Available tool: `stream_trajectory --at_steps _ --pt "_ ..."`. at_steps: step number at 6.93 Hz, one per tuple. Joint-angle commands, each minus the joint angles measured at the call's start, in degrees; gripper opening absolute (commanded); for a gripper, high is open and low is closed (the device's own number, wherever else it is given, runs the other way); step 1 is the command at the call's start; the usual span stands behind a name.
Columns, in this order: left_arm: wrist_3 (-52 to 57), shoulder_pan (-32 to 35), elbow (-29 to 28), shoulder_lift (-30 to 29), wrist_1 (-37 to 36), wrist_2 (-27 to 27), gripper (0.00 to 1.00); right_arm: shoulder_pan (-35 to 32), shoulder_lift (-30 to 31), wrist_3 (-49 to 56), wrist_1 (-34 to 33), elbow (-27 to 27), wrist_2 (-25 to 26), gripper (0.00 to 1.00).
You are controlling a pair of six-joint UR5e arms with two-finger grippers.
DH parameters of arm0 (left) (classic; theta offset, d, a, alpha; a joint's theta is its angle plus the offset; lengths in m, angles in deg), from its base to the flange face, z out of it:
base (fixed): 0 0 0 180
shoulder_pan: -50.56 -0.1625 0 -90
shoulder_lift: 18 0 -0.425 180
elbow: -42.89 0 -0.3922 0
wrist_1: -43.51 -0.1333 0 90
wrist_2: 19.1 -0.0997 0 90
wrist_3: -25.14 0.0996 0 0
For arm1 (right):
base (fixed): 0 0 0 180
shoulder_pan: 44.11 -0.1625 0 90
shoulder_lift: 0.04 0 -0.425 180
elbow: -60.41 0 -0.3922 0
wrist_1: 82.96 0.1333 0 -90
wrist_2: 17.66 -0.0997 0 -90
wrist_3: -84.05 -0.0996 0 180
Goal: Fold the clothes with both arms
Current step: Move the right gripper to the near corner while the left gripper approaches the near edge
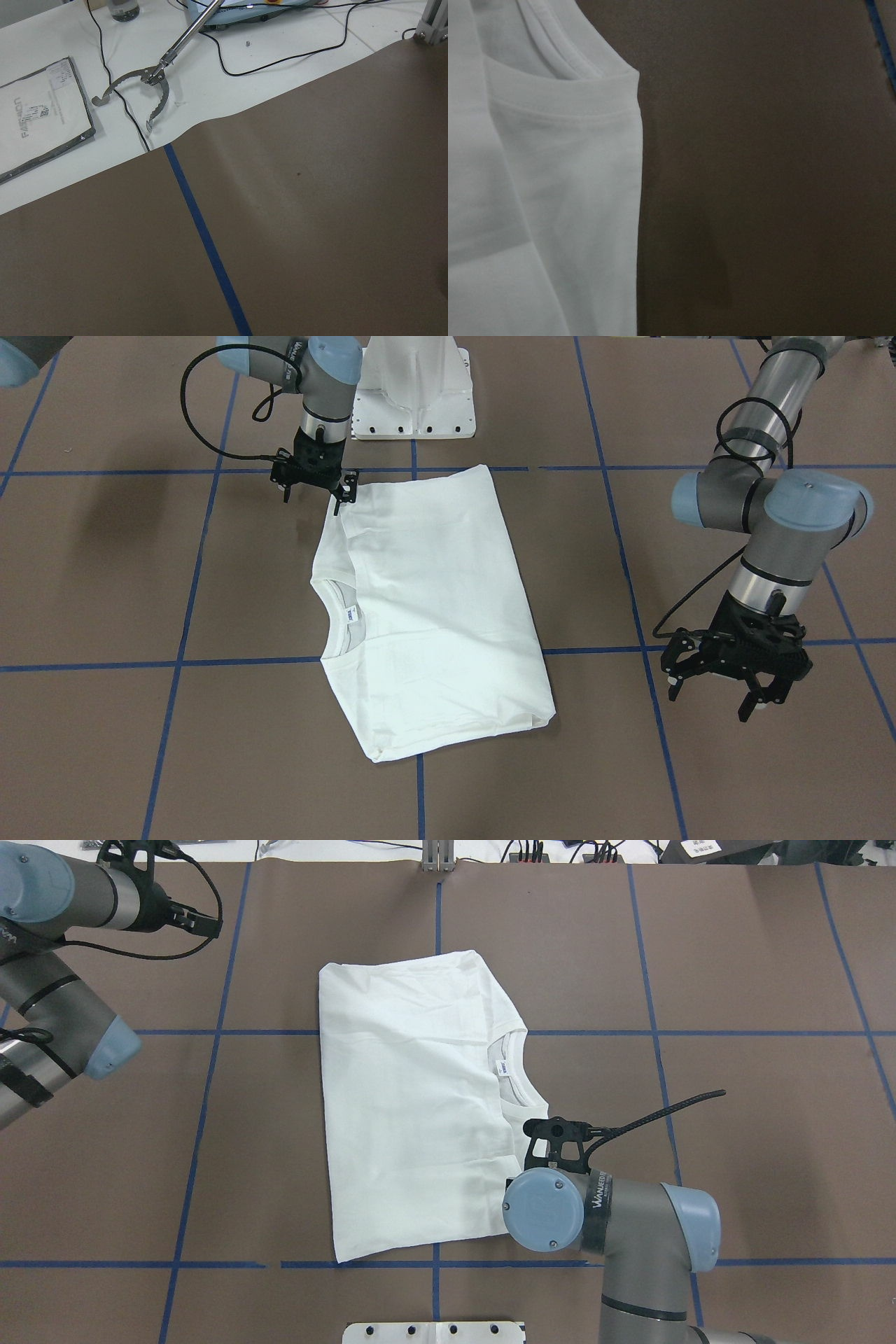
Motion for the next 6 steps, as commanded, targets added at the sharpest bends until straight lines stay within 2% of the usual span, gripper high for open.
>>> stream_trajectory --at_steps 1,2,3,4,6 --pt "-4.0 -1.0 2.2 1.1 0.0 0.1 1.0 -0.2 1.5 0.2 1.5 7.1 0.0 1.0" --pt "-7.9 -2.0 5.8 3.2 -0.1 3.9 1.0 -0.7 2.7 0.5 7.1 8.8 0.0 1.0" --pt "-11.9 -5.0 12.4 7.6 -0.2 5.0 1.0 -0.9 5.7 0.6 13.3 9.8 0.1 1.0" --pt "-17.4 -9.0 20.2 12.3 -0.5 4.8 1.0 -1.0 10.1 0.5 19.2 11.3 0.1 1.0" --pt "-28.1 -17.9 28.6 17.3 -0.4 4.1 1.0 -1.0 16.8 0.1 29.1 11.6 0.8 1.0"
